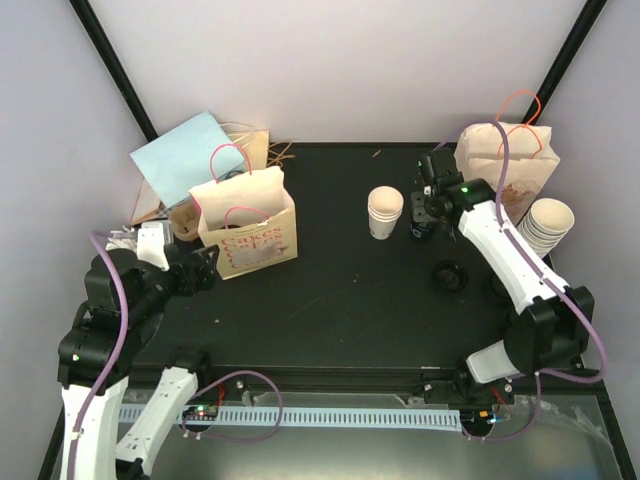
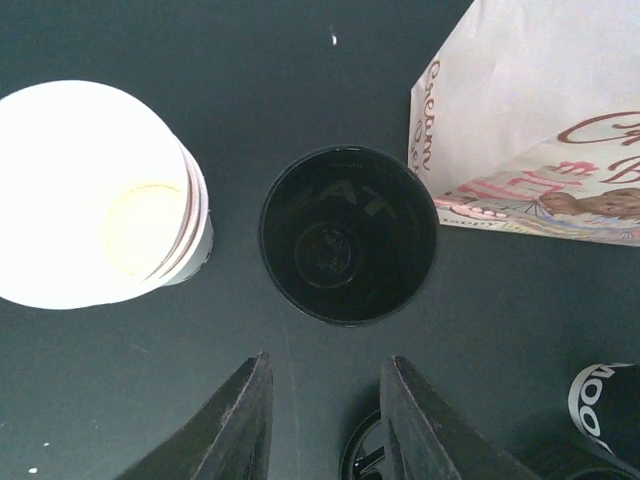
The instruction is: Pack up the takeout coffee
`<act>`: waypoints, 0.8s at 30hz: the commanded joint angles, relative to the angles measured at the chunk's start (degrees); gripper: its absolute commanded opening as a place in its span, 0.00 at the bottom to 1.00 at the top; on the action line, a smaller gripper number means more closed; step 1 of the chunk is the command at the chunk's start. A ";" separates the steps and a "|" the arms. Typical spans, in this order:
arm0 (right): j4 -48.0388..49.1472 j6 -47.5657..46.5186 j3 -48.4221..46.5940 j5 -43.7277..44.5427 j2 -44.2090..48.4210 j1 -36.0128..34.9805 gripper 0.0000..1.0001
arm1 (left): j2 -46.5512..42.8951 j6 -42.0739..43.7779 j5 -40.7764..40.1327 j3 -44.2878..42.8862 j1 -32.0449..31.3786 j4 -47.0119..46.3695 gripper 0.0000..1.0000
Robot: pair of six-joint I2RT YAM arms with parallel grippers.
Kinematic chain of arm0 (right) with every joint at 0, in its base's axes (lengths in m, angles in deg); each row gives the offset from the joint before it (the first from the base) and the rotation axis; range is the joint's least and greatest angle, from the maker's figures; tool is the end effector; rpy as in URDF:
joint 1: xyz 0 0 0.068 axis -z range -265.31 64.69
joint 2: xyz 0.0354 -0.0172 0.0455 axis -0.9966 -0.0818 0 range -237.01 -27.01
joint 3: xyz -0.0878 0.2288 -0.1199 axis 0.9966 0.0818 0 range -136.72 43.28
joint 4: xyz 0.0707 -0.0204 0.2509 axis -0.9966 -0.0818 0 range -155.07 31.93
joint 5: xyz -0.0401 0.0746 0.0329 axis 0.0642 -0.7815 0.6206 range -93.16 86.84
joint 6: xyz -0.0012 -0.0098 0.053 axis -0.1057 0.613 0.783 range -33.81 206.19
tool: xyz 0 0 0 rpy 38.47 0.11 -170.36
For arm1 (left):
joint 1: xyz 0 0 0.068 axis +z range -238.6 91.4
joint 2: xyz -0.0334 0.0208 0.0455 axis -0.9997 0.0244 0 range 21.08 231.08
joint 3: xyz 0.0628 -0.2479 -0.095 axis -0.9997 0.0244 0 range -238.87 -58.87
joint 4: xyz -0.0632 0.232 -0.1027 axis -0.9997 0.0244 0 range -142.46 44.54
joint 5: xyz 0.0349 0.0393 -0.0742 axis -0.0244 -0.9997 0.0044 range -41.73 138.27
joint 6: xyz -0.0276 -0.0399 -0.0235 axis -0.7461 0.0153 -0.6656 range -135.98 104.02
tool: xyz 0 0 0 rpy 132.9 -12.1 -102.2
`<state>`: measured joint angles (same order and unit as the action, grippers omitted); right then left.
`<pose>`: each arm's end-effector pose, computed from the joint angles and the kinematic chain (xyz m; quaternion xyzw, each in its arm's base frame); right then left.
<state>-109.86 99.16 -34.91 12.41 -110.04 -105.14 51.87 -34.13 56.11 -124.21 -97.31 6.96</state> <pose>0.2824 0.0917 0.3243 -0.0180 0.9497 -0.0442 0.3095 0.0587 -0.0139 0.3910 -0.0326 0.8410 -0.1808 0.5089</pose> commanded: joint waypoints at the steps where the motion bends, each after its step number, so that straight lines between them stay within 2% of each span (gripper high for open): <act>1: -0.55 1.51 -2.16 1.80 -1.45 0.38 0.32 | -0.70 -0.15 1.45 -0.40 -0.10 -2.54 0.99; 5: -0.33 3.62 -2.31 6.32 2.06 0.28 0.37 | -0.66 -0.01 1.59 -0.40 -0.08 -2.66 0.99; 8: -4.42 8.06 -5.34 17.56 3.55 0.37 0.46 | -0.83 0.06 1.86 -0.17 -0.09 -3.01 0.99; 10: -10.99 13.32 -9.39 25.23 2.89 0.35 0.83 | -0.70 0.10 2.40 0.01 -0.13 -3.23 0.99; 11: -14.42 15.24 -12.97 26.87 2.28 0.33 0.96 | -0.71 0.14 2.78 0.10 -0.09 -3.32 0.99; 12: -17.43 16.55 -15.21 27.49 1.73 0.36 0.99 | -0.63 0.21 3.20 0.19 -0.08 -3.46 0.99; 14: -20.57 16.45 -17.55 26.72 2.00 0.30 1.00 | -0.63 0.14 4.17 0.49 -0.08 -3.67 0.99; 17: -15.75 11.57 -13.07 24.63 6.76 0.76 1.00 | -0.95 -0.04 5.15 1.27 -0.11 -4.31 0.99; 20: -11.94 8.32 -9.50 15.32 11.85 3.73 1.00 | -1.57 0.04 5.73 2.02 -0.09 -4.65 0.99; 24: -18.35 10.23 -13.42 19.15 10.82 7.01 0.97 | -2.70 0.25 6.66 3.57 -0.08 -5.04 0.99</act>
<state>-124.30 109.13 -45.25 30.66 -98.78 -100.99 50.77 -34.11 60.54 -121.83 -97.31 4.38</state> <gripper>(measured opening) 0.996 0.989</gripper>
